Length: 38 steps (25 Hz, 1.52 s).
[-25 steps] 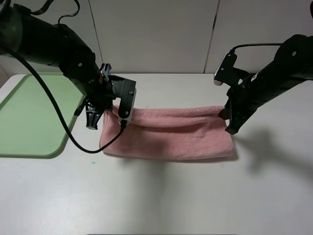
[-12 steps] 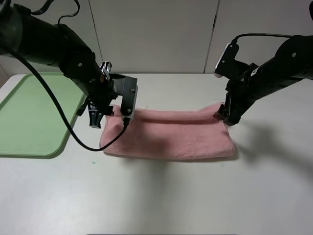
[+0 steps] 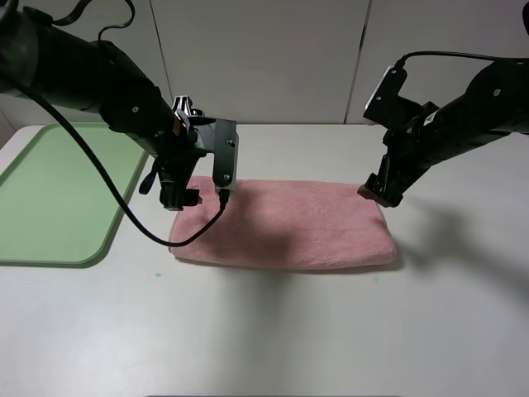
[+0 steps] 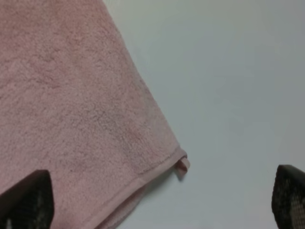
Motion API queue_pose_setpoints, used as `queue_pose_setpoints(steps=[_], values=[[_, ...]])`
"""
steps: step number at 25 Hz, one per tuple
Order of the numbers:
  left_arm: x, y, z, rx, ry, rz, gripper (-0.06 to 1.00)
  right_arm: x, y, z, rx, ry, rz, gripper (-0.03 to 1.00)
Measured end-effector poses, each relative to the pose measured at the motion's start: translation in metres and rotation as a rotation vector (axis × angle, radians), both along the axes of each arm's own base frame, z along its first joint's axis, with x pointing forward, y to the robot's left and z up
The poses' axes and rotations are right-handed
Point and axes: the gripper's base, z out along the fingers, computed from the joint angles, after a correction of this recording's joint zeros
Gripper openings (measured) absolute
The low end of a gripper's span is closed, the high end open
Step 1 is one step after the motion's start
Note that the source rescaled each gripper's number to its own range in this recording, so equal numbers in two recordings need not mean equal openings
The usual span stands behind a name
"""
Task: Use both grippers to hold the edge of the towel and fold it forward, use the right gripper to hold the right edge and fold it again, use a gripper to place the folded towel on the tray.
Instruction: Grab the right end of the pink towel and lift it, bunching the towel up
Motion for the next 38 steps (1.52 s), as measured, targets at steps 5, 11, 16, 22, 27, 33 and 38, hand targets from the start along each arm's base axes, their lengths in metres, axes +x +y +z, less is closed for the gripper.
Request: queue_pose_setpoints(steps=[5,11,16,22,27,33,38], values=[[0.000,0.000,0.000,0.000,0.000,0.000,0.95,0.000,0.000,0.000,0.001,-0.001,-0.001,1.00],[0.000,0.001,0.000,0.005,0.005,0.004,0.99,0.000,0.000,0.000,0.001,-0.001,-0.001,1.00],[-0.001,0.001,-0.001,0.010,0.011,0.008,1.00,0.000,0.000,0.000,0.001,-0.001,-0.001,1.00],[0.001,-0.001,0.001,-0.012,-0.009,-0.002,1.00,0.000,0.000,0.000,0.001,-0.001,-0.001,1.00],[0.002,-0.004,0.002,-0.039,-0.032,-0.014,1.00,0.001,0.000,0.000,0.001,-0.007,-0.002,1.00],[-0.004,-0.001,0.001,-0.017,0.027,0.059,1.00,0.002,0.000,0.001,0.005,-0.022,-0.007,1.00],[-0.019,0.010,0.022,0.007,0.092,0.240,1.00,0.002,0.000,0.001,0.005,-0.023,-0.007,1.00]])
